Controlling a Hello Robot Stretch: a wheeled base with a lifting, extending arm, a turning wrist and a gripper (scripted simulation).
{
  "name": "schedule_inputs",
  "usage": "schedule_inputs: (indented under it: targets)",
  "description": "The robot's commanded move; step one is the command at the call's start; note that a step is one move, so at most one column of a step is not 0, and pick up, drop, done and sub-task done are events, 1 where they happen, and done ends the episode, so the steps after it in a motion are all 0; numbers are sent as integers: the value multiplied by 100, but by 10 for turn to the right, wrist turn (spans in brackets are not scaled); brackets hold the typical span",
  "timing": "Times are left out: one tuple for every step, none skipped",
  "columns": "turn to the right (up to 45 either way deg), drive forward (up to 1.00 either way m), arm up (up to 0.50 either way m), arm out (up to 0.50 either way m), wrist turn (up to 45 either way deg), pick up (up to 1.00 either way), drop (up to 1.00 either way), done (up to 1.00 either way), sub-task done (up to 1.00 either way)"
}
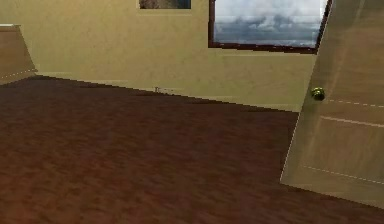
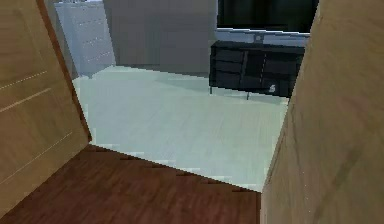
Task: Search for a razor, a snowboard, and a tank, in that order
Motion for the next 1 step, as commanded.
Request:
schedule_inputs:
  targets:
    - [240,0,0,0,0,0,0,0,0]
